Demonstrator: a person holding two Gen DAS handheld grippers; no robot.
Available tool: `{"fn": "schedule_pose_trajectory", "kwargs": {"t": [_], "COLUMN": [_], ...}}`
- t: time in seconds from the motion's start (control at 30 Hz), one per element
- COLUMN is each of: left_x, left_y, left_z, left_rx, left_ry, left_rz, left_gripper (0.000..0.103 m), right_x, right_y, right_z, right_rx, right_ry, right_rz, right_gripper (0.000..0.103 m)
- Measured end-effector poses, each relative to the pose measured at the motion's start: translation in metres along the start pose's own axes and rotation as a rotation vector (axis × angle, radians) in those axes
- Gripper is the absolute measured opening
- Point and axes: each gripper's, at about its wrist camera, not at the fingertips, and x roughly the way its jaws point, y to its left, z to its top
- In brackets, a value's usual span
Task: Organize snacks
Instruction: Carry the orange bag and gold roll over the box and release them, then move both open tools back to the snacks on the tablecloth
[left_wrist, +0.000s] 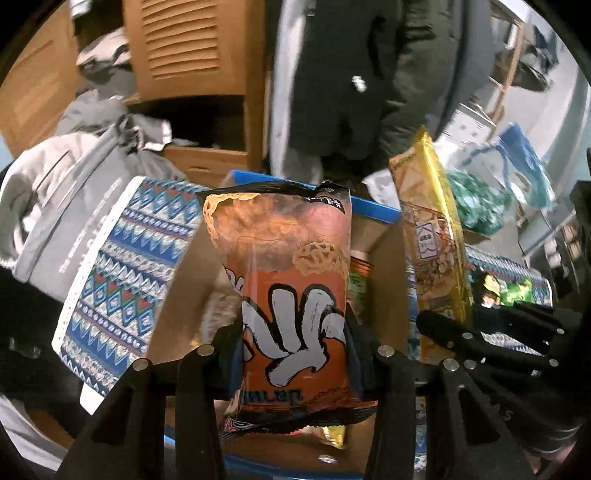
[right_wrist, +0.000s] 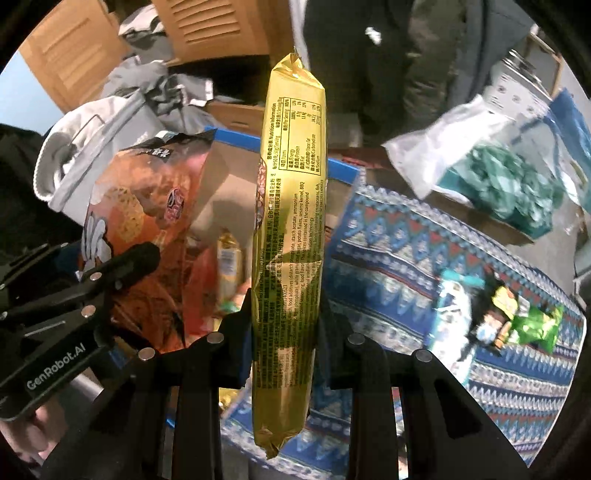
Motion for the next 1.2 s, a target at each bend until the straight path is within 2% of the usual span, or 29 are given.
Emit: {"fn": "schedule_pose_trajectory", "kwargs": {"t": [0.23,0.43,0.6,0.63,0.7,0.8,0.9,1.07,1.2], "left_x": [0.017,0.025,0.025,0.025,0.023,0.019,0.014,0.01,0.005], "left_y": [0.036,0.049,0.053,0.054,0.055,0.052,0.047,0.035,0.019], "left_z": [-0.004,-0.007,-0.004,-0.003,-0.002,-0.001,0.0,0.002,0.003], "left_rx": [-0.067,-0.092,-0.114,-0.119,-0.127,-0.117,-0.101,-0.071,-0.028], "left_ry": [0.029,0.048,0.051,0.05,0.044,0.019,0.0,-0.015,-0.037], "left_rz": [0.025,0.026,0.034,0.027,0.025,0.042,0.043,0.039,0.04], "left_gripper": [0.045,0.045,0.048,0.049,0.054,0.064,0.065,0.066,0.071], "right_x": [0.021,0.033,0.029,0.028,0.025,0.022,0.017,0.008,-0.001], "right_y": [0.026,0.039,0.045,0.046,0.046,0.045,0.042,0.033,0.02], "right_z": [0.012,0.018,0.022,0.023,0.022,0.021,0.019,0.017,0.014], "right_rx": [-0.035,-0.048,-0.067,-0.073,-0.091,-0.095,-0.102,-0.095,-0.078], "right_ry": [0.031,0.05,0.027,0.025,0.015,0.008,-0.002,-0.017,-0.038], "right_rz": [0.026,0.043,0.03,0.024,0.005,-0.004,-0.022,-0.035,-0.05], "right_gripper": [0.026,0.027,0.028,0.031,0.037,0.038,0.045,0.048,0.053]}}
